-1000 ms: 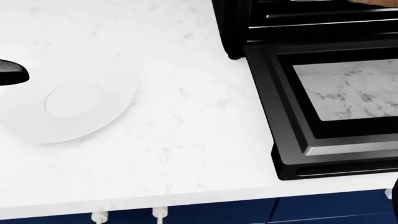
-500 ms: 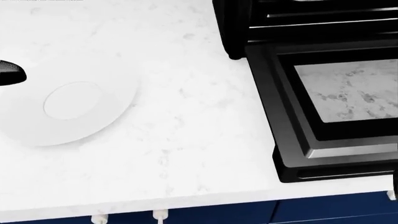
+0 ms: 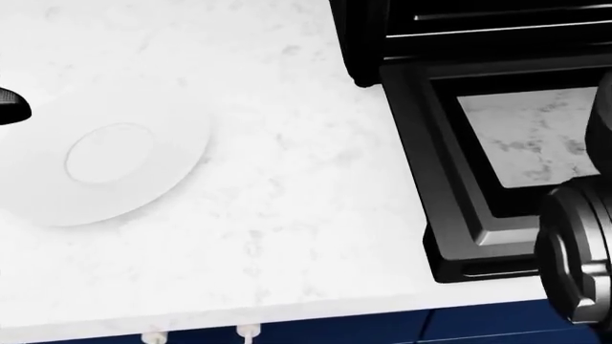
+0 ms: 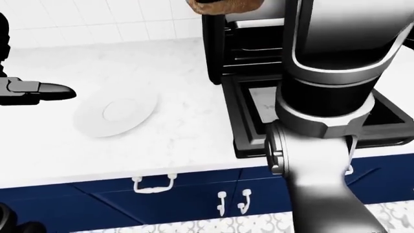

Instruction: Pick the bread from the tray and place it on the plate on the counter.

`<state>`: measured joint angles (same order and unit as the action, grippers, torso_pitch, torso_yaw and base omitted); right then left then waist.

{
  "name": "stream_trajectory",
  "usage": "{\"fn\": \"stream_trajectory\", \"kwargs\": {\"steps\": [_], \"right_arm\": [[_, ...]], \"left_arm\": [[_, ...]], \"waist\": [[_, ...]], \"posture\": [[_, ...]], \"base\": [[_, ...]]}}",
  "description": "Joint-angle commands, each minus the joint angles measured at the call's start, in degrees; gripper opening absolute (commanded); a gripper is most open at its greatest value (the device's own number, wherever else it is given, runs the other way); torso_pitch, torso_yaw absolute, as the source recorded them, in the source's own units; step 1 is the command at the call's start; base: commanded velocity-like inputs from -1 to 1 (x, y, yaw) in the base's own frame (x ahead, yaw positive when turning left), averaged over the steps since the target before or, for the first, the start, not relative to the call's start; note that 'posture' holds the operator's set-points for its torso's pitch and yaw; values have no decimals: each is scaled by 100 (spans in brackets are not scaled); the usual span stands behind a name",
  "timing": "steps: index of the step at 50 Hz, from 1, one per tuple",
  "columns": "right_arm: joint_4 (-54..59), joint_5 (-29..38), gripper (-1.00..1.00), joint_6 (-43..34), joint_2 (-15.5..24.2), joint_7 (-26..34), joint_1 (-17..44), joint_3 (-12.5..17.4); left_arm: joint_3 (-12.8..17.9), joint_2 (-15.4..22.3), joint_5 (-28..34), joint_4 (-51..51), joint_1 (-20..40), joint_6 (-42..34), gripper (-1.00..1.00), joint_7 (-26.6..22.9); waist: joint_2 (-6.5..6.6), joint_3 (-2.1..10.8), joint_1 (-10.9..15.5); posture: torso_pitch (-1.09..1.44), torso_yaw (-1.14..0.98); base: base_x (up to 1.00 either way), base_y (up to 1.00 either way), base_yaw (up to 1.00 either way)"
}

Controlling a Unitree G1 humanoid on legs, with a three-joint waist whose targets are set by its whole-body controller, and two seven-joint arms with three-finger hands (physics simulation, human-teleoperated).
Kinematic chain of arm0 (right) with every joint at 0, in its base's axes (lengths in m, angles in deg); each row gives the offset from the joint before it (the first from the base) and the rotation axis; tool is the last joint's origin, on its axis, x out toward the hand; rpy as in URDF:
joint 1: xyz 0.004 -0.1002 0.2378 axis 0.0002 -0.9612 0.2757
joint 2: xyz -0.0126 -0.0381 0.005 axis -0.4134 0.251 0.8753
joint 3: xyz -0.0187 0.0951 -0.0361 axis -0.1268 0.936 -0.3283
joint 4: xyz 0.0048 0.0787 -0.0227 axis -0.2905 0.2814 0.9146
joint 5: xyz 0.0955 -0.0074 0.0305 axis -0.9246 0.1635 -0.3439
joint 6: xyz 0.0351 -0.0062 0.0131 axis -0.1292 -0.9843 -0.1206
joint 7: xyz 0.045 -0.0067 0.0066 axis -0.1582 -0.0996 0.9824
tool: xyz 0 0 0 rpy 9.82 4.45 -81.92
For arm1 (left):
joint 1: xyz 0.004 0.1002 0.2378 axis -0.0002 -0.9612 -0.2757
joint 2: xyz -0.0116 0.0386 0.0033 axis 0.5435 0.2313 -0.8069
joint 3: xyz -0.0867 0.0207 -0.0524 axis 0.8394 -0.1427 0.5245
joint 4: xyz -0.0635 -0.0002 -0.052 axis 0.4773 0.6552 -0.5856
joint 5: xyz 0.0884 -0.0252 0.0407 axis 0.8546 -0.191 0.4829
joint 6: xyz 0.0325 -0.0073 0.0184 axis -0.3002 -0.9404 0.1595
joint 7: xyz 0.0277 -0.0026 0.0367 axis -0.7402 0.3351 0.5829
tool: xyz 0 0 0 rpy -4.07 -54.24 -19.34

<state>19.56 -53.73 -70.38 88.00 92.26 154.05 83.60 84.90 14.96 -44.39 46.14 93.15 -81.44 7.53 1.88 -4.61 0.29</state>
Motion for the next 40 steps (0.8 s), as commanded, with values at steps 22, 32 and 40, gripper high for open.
{"fn": "stream_trajectory", "kwargs": {"steps": [22,32,40], "right_arm": [[187,180,-100,1230,-530,1219,214,59],[596,-542,-100,1590,-410,1353,203,363],[1566,-845,-100,2271,-324,1398,513,266]], "left_arm": [[132,210,-206,-133,94,98,100,178],[181,334,-311,-225,148,-52,100,198],[159,335,-318,-263,163,-80,100,221]], "waist": [[84,169,331],[59,176,609],[78,200,855]], "posture": [[0,15],[0,19],[0,23]], "base": [[0,0,0],[0,0,0],[0,0,0]]}}
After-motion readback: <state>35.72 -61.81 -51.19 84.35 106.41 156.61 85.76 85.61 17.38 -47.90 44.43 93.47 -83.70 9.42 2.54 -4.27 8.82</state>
